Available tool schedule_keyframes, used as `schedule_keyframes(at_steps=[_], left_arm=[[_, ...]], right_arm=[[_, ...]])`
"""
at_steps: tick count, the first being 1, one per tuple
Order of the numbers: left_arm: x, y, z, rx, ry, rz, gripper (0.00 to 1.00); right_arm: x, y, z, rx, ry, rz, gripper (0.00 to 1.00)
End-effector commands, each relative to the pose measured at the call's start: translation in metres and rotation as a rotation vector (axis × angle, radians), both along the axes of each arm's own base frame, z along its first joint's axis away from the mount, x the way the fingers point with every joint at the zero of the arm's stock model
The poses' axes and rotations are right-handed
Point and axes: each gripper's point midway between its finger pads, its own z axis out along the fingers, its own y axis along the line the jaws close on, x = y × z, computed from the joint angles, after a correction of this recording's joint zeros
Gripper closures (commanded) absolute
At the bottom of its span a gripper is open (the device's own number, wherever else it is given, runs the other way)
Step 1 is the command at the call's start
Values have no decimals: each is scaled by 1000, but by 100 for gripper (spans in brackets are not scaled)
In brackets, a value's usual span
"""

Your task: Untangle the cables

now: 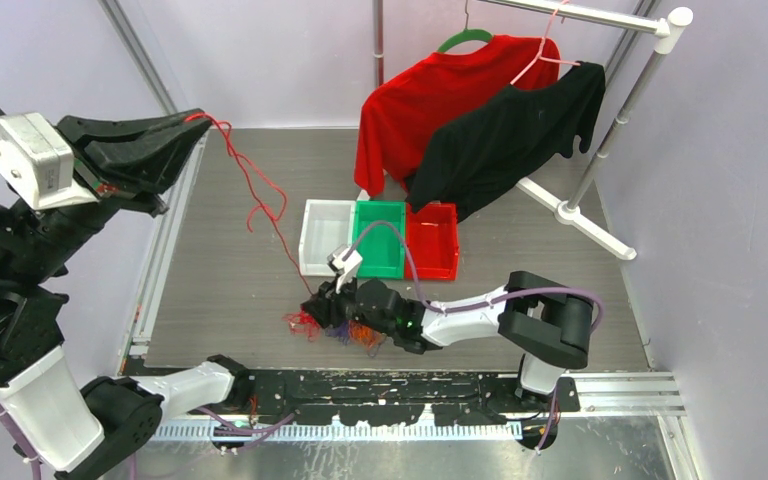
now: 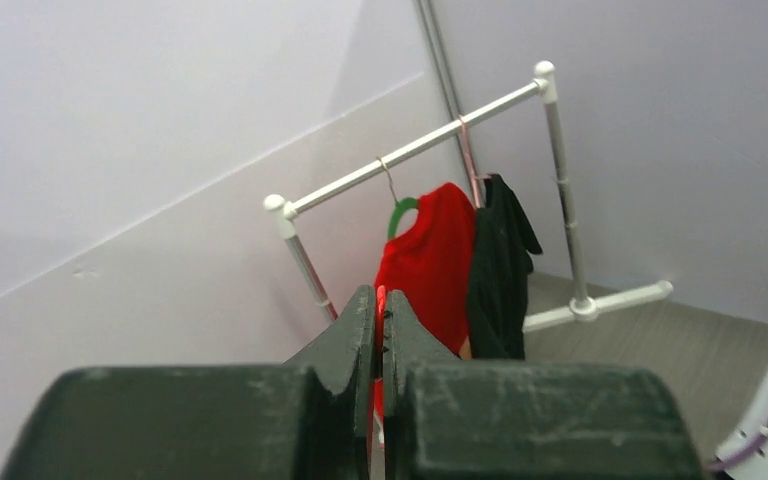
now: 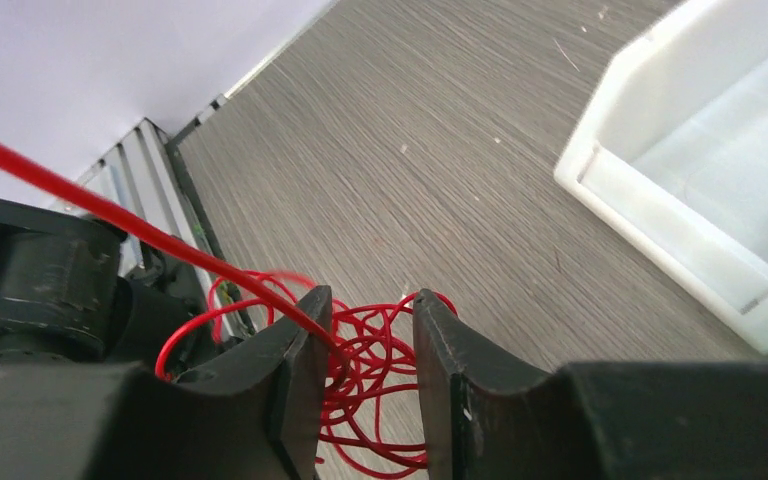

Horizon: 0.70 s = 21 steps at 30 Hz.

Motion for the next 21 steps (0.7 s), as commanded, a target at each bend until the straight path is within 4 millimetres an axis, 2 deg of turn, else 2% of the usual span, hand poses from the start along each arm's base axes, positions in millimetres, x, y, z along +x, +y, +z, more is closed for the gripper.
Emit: schedule_keyframes(at_steps=[1, 10, 16, 21], left_arm=[[-23, 36, 72, -190, -238, 116, 100], [-36, 79, 119, -345, -399, 288, 100], [-53, 123, 157, -485, -557, 471, 100], [-71, 145, 178, -577, -658, 547, 100]], right_arm=[[6, -17, -27, -17, 30, -77, 60], [4, -38, -40, -49, 38, -105, 57], [1, -62, -63, -98, 62, -146, 56], [-2, -78, -79, -128, 78, -169, 56]])
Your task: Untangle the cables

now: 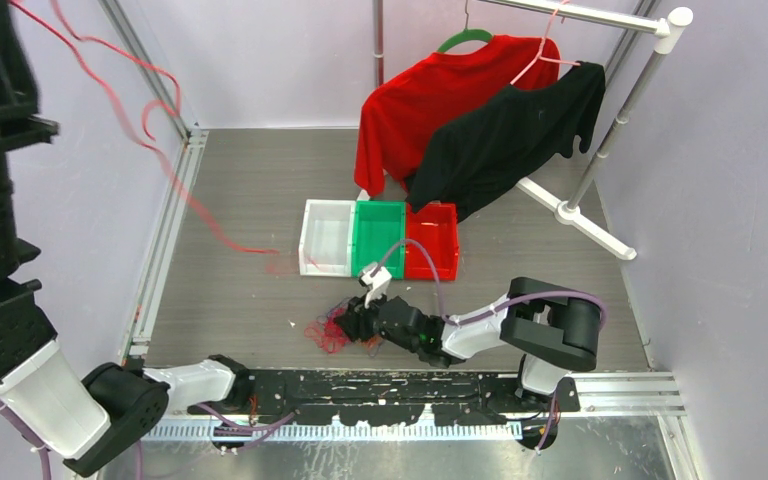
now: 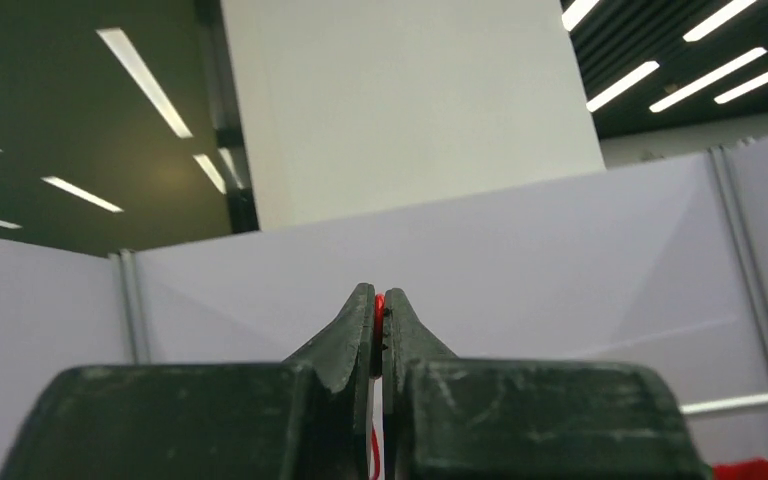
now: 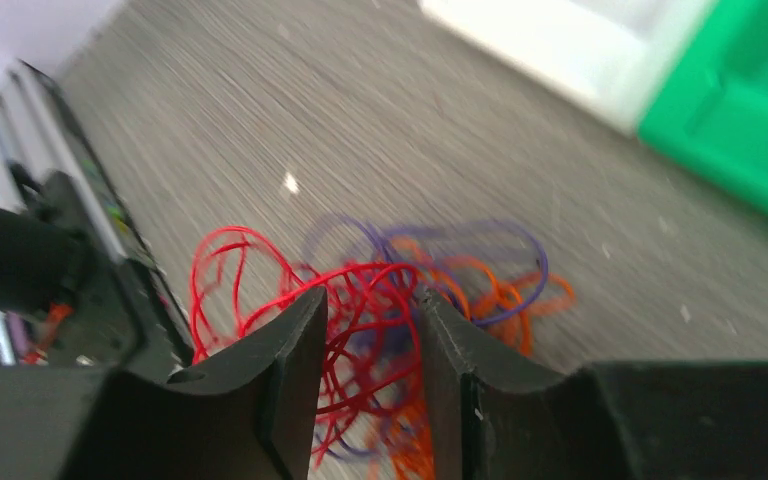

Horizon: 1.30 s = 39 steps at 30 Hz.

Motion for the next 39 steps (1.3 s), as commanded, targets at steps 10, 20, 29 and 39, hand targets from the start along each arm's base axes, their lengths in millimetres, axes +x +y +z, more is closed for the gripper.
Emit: schedule_keyframes(at_steps=[10, 20, 29, 39], left_arm=[[-38, 33, 29, -117, -175, 77, 100], [3, -11, -31, 51, 34, -36, 100], [43, -94, -149, 205, 471, -425, 100], [74, -132, -222, 237, 701, -572, 100]], right_arm=[[5, -33, -20, -75, 5, -94, 56], [4, -29, 81, 40, -77, -55, 39], [18, -25, 151, 106, -167, -107, 30], [43, -9, 176, 103, -227, -186, 32]])
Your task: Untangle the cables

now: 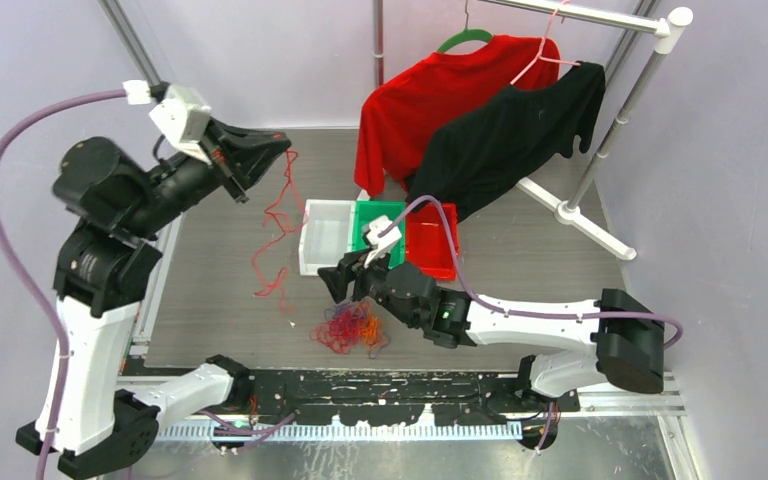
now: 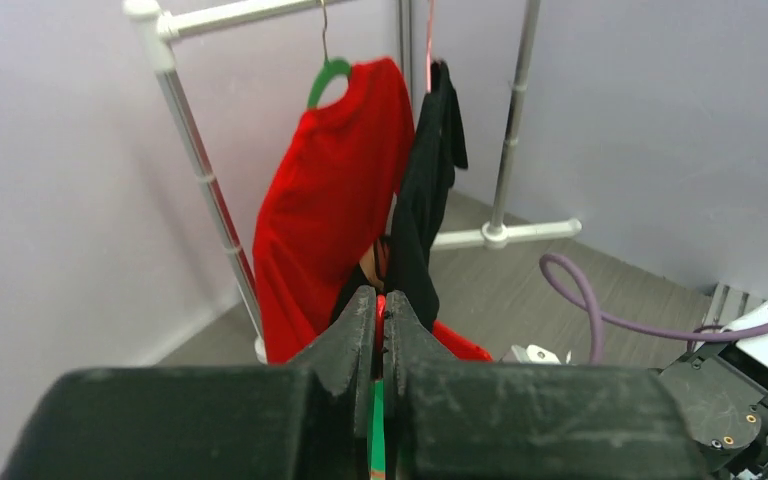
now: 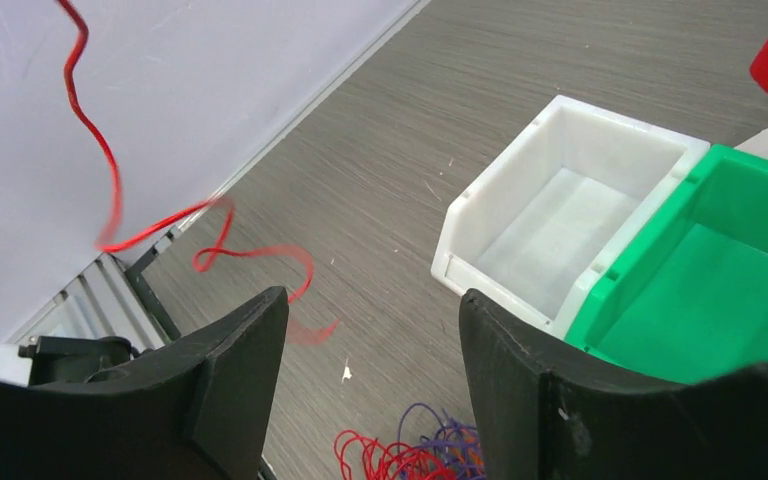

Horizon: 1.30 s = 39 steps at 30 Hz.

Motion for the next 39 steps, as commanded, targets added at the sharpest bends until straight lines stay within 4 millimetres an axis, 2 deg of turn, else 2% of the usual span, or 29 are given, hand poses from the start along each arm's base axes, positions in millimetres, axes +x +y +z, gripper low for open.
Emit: schedule_keyframes(at_steps=[1, 6, 16, 20, 28, 39], left_arm=[[2, -6, -7, -9, 24, -29, 100], [13, -8, -21, 4, 41, -11, 100], [23, -10, -10, -9, 14, 0, 100], [33, -13, -10, 3, -9, 9, 100], [70, -18, -31, 54, -42, 73, 100], [105, -19, -35, 148, -138, 141, 100]], right_arm=[[12, 6, 16, 17, -33, -35, 32], [11, 9, 5, 6, -10, -27, 32], [23, 4, -4, 11, 24, -62, 33], [37, -16, -6, 9, 33, -164, 33], [57, -54, -25, -58, 54, -351, 33], [57, -86, -36, -60, 81, -435, 33]])
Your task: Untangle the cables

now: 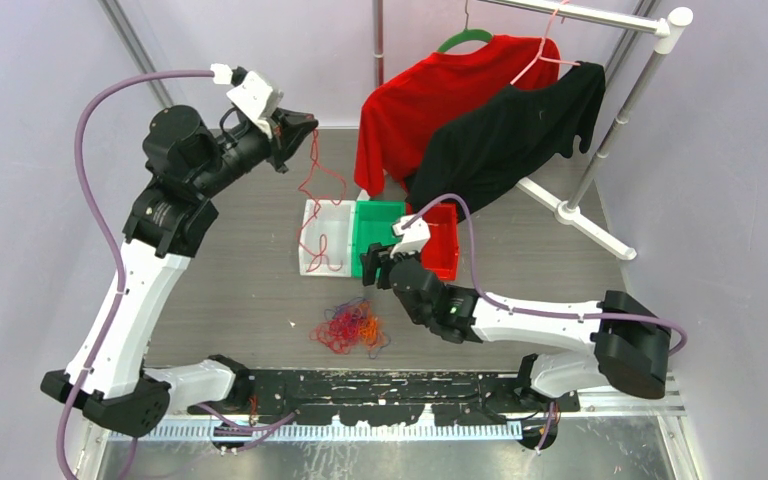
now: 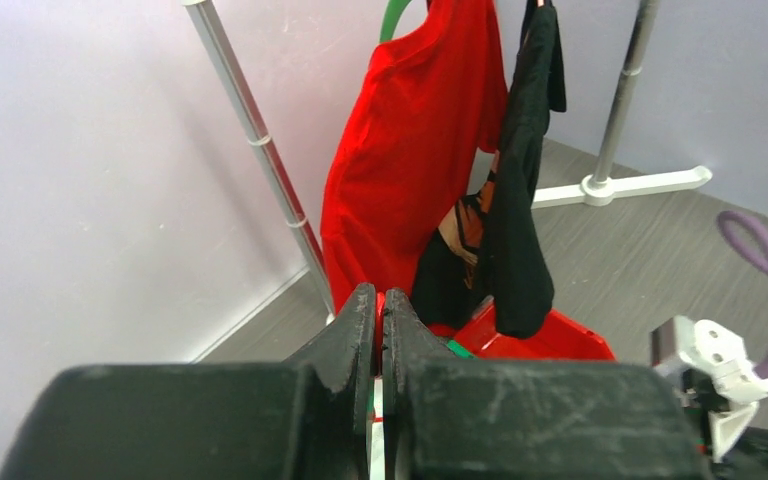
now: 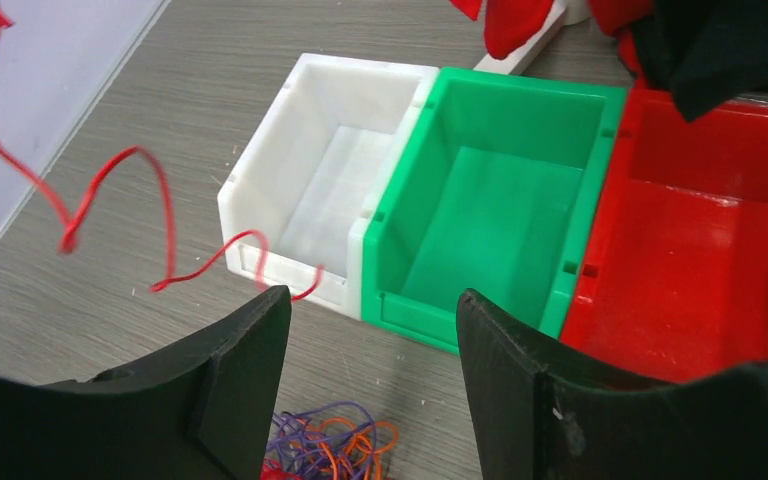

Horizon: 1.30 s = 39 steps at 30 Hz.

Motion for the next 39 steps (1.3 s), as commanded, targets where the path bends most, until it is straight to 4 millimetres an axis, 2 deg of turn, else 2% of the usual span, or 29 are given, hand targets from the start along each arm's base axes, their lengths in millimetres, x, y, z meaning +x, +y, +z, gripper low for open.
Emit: schedule_keyframes(at_steps=[1, 8, 11, 15, 17, 21, 25, 30, 35, 39], left_arm=[[8, 5, 32, 18, -172, 35, 100], [34, 1, 15, 130, -239, 60, 100], [42, 0, 15, 137, -247, 73, 100], [58, -11, -4, 165, -211, 73, 100], [63, -14, -19, 186, -182, 93, 100], [67, -22, -69, 267, -77, 126, 100], [67, -28, -106, 337, 19, 139, 100], [63, -19, -158, 462, 144, 141, 100], [62, 0, -205, 601, 199, 182, 100], [71, 11, -224, 675, 209, 240, 100]], right_arm=[[4, -19, 18, 80, -20, -73, 33], [2, -36, 12, 89, -11, -104, 33], [2, -44, 11, 96, -11, -124, 33], [3, -52, 9, 106, -7, -139, 33], [3, -54, 8, 107, -5, -145, 33], [2, -59, 4, 105, -3, -151, 33], [1, -64, 2, 116, -4, -162, 33], [1, -68, -4, 117, 3, -170, 33], [1, -69, -4, 121, 5, -168, 33], [1, -70, -5, 126, 9, -168, 33]])
